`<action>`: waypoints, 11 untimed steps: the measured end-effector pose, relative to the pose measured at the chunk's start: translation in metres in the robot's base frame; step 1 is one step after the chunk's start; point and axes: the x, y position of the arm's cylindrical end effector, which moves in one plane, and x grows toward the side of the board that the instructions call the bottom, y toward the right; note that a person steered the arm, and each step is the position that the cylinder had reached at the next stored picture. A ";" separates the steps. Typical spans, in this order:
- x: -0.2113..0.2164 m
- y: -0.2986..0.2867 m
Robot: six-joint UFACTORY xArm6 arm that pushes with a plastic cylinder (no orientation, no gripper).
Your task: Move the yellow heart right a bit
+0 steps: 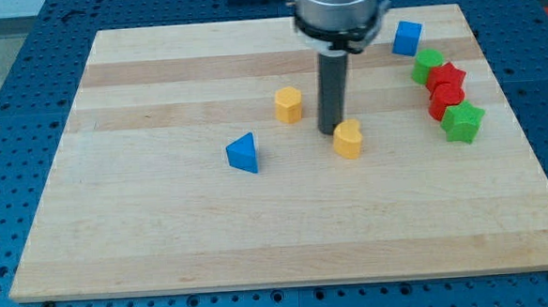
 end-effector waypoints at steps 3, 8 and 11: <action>0.035 0.038; 0.056 0.037; 0.051 -0.005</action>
